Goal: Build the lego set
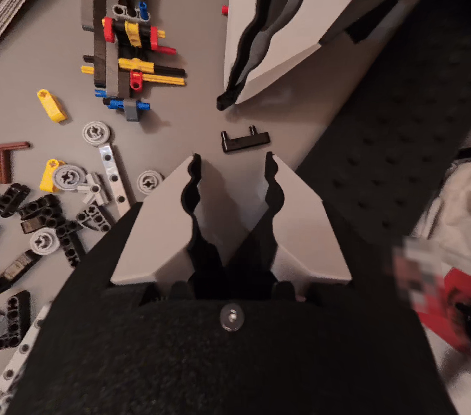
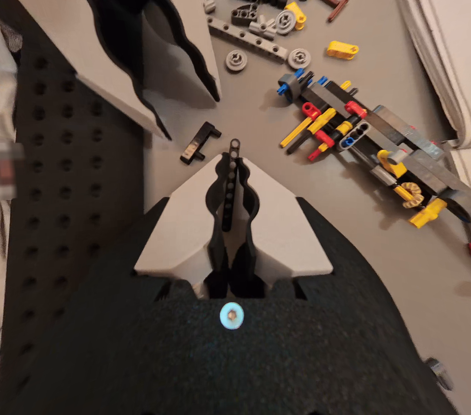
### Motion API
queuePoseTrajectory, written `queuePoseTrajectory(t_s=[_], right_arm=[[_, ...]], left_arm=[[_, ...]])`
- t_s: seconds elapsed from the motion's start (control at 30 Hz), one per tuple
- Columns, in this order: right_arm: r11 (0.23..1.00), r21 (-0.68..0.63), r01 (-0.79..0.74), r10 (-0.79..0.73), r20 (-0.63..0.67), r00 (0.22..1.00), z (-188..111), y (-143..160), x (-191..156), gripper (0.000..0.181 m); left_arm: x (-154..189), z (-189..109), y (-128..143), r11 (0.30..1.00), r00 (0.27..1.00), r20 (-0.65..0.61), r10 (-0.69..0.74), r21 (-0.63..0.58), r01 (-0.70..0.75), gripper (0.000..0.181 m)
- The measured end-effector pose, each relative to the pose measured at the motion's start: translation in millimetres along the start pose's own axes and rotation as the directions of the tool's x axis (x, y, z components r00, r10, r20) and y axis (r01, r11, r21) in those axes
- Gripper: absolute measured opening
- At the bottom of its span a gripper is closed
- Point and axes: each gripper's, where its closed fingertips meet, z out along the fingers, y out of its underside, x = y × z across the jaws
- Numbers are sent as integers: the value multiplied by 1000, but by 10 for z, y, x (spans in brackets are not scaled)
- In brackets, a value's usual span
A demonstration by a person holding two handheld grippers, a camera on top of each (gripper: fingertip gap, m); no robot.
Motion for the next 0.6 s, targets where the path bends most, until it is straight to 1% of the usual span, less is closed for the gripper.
queuePoseTrajectory(t_s=[0.1, 0.17, 0.23, 0.3, 0.4, 0.43, 0.5, 0.6], right_arm=[[998, 66, -7, 10, -34, 999, -40, -54, 36, 5], [993, 119, -26, 31, -45, 999, -88, -92, 55, 5], [985, 154, -72, 77, -28, 997, -135, -106, 82, 5], [972, 199, -125, 130, -14, 991, -191, -144, 130, 6], [927, 285, -244, 234, 67, 970, -262, -245, 156, 6], [906, 303, -296, 273, 118, 955, -275, -273, 143, 6], [862, 298, -410, 351, 233, 907, -262, -282, 101, 5], [796, 274, -539, 445, 338, 829, -235, -275, 101, 5]], left_arm=[[65, 80, -54, 999, 999, 3, -37, 5, 37, 54], [68, 115, -55, 999, 998, 29, -49, -14, 49, 54], [73, 147, -65, 998, 997, 51, -55, -25, 56, 51], [85, 164, -69, 998, 996, 68, -48, -41, 51, 41], [86, 172, -64, 996, 996, 84, -15, -86, 22, 39], [93, 178, -71, 996, 997, 74, 15, -91, -8, 38], [66, 177, -100, 991, 989, 85, 119, -76, -113, 39], [-62, 115, -151, 949, 932, 180, 315, -59, -310, 39]])
